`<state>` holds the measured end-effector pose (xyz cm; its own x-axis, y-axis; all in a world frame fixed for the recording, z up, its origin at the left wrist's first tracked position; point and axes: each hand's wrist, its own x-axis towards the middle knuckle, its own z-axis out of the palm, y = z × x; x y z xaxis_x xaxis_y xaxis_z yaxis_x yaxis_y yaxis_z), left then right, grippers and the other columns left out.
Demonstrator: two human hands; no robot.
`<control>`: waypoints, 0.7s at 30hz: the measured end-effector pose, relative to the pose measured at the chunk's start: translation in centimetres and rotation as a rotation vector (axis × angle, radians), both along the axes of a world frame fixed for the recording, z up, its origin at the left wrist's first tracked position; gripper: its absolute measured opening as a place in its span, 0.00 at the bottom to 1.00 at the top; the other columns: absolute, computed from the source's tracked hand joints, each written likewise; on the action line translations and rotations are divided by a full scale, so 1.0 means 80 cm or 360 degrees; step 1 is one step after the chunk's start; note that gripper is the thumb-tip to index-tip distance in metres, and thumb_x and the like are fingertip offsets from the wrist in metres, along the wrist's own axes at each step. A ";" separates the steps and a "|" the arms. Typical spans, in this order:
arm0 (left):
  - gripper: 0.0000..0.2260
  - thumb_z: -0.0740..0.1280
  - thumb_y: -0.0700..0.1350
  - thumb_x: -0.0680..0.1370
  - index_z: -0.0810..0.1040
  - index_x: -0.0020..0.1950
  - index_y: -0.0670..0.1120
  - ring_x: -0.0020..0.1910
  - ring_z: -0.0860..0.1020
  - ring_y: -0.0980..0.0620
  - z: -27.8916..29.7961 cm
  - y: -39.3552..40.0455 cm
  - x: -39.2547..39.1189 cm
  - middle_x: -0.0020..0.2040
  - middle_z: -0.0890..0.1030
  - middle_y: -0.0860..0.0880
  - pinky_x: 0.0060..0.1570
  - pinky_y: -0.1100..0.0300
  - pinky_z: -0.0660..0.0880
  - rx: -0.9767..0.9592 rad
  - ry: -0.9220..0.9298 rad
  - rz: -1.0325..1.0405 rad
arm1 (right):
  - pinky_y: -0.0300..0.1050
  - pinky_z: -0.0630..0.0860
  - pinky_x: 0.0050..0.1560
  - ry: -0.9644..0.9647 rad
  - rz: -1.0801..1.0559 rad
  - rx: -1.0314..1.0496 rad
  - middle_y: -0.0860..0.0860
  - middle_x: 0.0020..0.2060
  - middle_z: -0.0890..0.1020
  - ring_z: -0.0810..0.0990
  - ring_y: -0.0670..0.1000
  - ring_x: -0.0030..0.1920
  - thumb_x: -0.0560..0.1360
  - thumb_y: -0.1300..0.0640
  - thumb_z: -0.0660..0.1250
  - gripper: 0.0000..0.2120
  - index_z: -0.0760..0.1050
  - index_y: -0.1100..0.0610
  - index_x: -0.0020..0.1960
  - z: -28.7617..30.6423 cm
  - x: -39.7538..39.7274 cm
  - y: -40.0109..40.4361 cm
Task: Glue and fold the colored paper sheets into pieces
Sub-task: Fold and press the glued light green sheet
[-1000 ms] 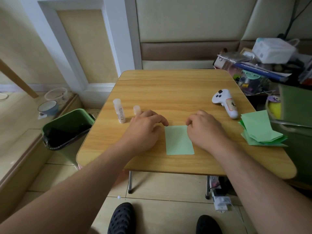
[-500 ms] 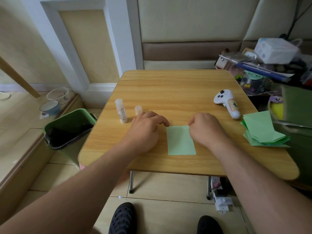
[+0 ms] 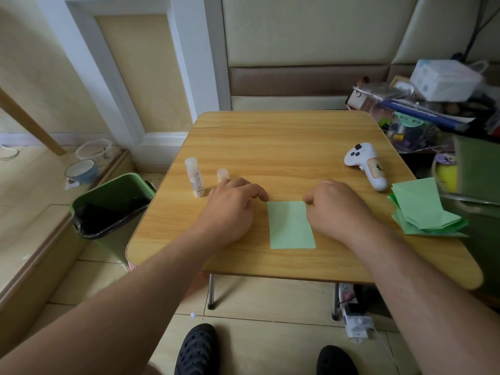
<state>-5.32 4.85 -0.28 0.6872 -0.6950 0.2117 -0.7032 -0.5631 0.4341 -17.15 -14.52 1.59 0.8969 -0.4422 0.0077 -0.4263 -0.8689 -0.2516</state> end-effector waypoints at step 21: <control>0.20 0.61 0.37 0.79 0.81 0.60 0.60 0.59 0.71 0.48 -0.004 -0.004 -0.004 0.59 0.78 0.55 0.61 0.47 0.70 0.0024 -0.0011 -0.0029 | 0.48 0.74 0.49 -0.0247 -0.0131 0.0430 0.50 0.44 0.82 0.80 0.56 0.51 0.83 0.51 0.63 0.13 0.80 0.57 0.46 -0.013 0.011 -0.004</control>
<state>-5.63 4.51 -0.59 0.6732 -0.7103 0.2056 -0.7161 -0.5567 0.4210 -16.31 -14.84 0.51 0.8553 -0.5180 0.0136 -0.4311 -0.7259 -0.5360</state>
